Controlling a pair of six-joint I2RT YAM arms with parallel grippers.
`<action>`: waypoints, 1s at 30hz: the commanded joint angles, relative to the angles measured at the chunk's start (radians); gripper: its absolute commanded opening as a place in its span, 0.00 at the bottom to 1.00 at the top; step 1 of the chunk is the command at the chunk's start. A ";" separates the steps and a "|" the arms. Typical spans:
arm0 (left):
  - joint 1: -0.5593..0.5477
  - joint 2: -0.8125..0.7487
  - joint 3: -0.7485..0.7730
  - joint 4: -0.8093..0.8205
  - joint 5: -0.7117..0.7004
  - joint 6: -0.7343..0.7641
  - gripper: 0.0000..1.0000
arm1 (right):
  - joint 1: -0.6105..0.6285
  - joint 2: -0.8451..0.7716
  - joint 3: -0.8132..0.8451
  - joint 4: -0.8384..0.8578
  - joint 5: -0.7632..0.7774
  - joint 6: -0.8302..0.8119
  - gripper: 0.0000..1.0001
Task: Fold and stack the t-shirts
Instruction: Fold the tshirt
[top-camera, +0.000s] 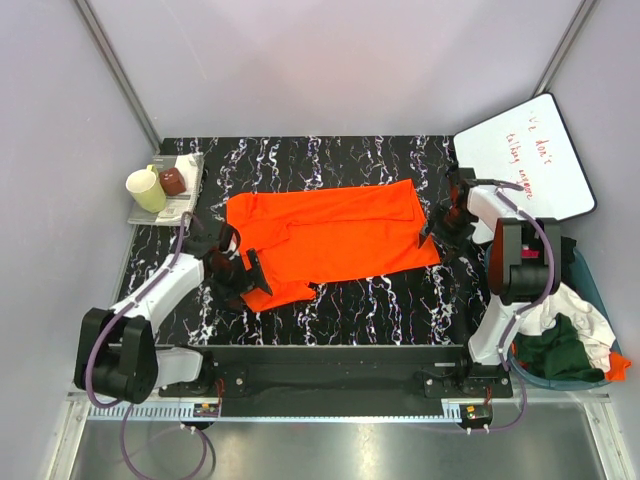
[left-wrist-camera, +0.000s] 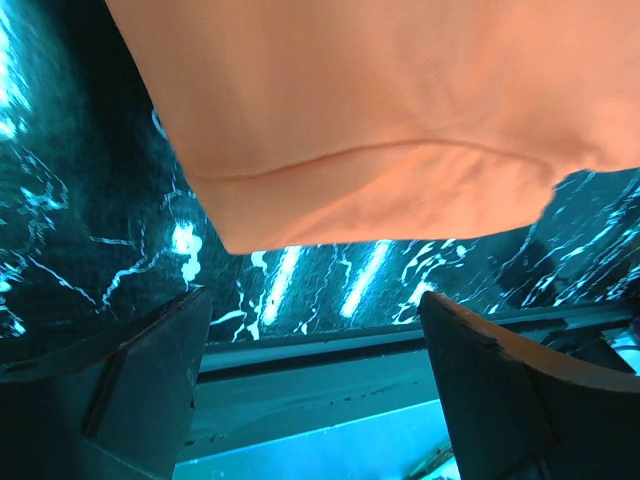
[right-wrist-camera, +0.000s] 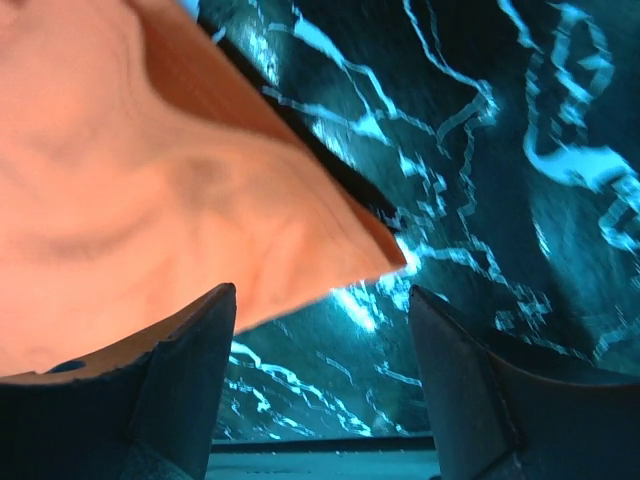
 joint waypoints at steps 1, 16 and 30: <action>-0.047 0.025 -0.018 0.037 -0.017 -0.058 0.89 | 0.005 0.061 -0.027 0.064 -0.048 0.017 0.76; -0.158 0.216 -0.010 0.085 -0.117 -0.106 0.77 | 0.003 0.104 -0.037 0.119 -0.174 -0.029 0.00; -0.162 0.155 0.170 0.019 -0.152 -0.032 0.00 | 0.005 -0.060 0.015 0.080 -0.312 -0.070 0.00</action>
